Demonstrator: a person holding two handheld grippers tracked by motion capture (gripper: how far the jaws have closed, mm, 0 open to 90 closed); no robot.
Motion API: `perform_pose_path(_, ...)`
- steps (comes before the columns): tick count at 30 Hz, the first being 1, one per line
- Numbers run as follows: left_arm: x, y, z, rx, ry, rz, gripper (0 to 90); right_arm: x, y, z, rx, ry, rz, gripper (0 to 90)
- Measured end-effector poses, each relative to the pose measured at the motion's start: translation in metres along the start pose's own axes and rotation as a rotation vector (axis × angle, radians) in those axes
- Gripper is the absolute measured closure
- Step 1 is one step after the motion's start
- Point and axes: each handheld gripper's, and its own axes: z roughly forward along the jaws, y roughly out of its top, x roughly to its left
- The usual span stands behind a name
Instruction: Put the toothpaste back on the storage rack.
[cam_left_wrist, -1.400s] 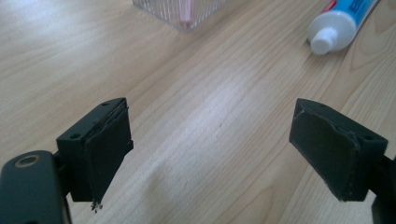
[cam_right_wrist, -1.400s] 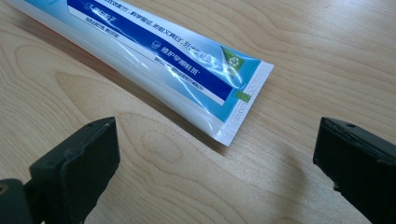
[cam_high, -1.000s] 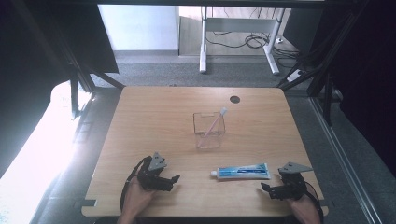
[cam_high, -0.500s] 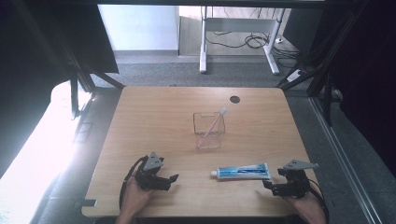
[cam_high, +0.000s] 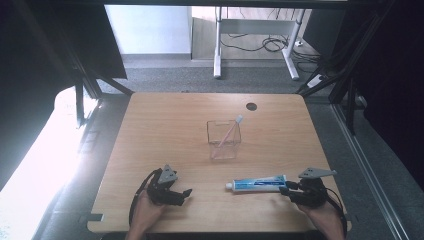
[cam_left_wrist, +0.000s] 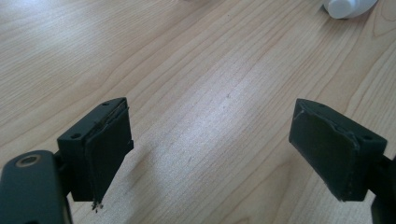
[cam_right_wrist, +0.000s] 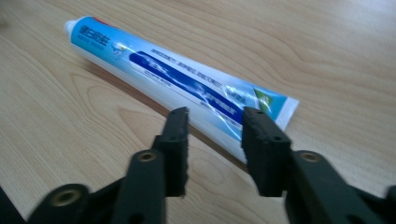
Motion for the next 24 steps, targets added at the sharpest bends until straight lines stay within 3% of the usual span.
perform_pose_path(4, 0.000, 0.000, 0.000, -0.002, 0.002, -0.005, 13.3, 0.003, 0.006, 0.003, 0.013, 0.006, -0.028, 79.5)
perform_pose_path(5, 0.000, -0.001, 0.000, -0.004, 0.002, -0.005, 13.4, 0.004, 0.009, 0.005, 0.026, 0.020, -0.035, 86.8)
perform_pose_path(7, 0.000, -0.001, 0.000, -0.002, -0.001, -0.004, 13.4, 0.004, 0.010, 0.007, 0.030, 0.027, -0.039, 90.0)
perform_pose_path(15, -0.001, -0.001, 0.001, 0.000, -0.001, 0.000, 13.4, 0.015, 0.025, 0.023, 0.059, 0.063, -0.073, 90.0)
perform_pose_path(24, -0.002, -0.001, 0.001, 0.000, 0.002, 0.006, 13.4, 0.033, 0.049, 0.048, 0.051, 0.113, -0.094, 90.0)
